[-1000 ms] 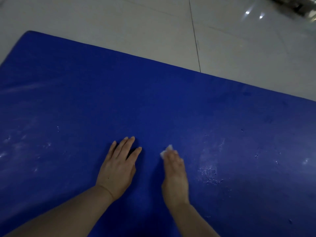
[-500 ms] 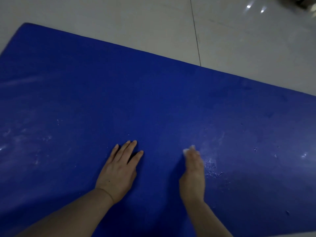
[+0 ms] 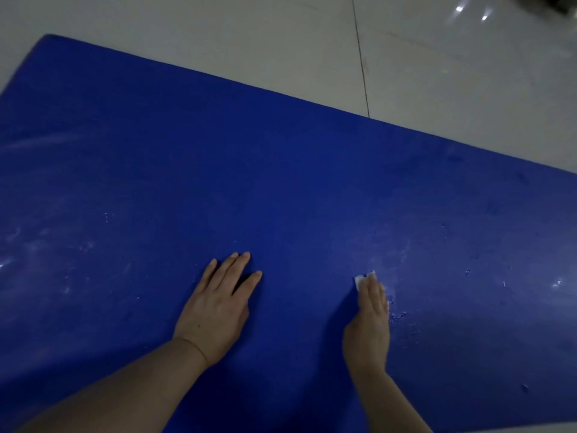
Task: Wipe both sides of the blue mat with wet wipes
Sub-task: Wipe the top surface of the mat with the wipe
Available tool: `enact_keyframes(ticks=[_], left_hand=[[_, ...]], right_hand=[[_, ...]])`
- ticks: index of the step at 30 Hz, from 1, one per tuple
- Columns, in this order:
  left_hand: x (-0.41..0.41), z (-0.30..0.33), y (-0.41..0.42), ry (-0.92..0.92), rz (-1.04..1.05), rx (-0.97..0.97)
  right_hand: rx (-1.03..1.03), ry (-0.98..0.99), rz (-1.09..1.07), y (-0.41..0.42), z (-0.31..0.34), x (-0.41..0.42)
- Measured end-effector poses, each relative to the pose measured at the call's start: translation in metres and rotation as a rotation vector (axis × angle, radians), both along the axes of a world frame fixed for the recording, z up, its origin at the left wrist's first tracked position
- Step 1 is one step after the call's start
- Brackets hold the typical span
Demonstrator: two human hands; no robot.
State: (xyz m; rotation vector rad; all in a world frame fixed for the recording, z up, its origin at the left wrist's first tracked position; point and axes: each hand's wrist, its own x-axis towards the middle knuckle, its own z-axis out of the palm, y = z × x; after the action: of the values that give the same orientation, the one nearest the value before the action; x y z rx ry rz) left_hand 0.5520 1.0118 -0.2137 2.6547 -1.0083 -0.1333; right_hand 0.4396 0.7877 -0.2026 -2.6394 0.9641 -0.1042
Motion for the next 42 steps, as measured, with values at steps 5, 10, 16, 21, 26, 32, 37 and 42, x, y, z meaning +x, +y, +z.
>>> enact_keyframes(ticks=[5, 10, 16, 21, 26, 32, 37, 42], left_hand=[[0.000, 0.001, 0.000, 0.007, 0.004, 0.001], [0.001, 0.002, -0.001, 0.008, 0.000, 0.011], [0.001, 0.002, -0.001, 0.021, -0.002, 0.018], [0.002, 0.004, -0.002, 0.034, -0.002, 0.013], [0.003, 0.005, -0.002, 0.045, 0.002, 0.007], [0.002, 0.005, -0.003, 0.033, 0.000, 0.007], [0.002, 0.003, -0.002, 0.017, -0.004, 0.014], [-0.002, 0.003, -0.001, -0.013, 0.027, -0.004]], right_hand=[[0.083, -0.024, 0.200, 0.065, 0.005, 0.015], [0.068, 0.008, 0.398, 0.045, -0.003, 0.004], [0.098, -0.062, -0.044, 0.026, 0.004, 0.009], [0.098, -0.050, 0.449, 0.077, -0.006, 0.015], [0.010, 0.013, 0.132, 0.008, -0.003, 0.009], [0.056, -0.014, 0.041, 0.031, 0.002, 0.024], [0.018, -0.023, 0.403, 0.060, -0.008, 0.011], [-0.074, 0.016, 0.053, -0.010, -0.008, -0.012]])
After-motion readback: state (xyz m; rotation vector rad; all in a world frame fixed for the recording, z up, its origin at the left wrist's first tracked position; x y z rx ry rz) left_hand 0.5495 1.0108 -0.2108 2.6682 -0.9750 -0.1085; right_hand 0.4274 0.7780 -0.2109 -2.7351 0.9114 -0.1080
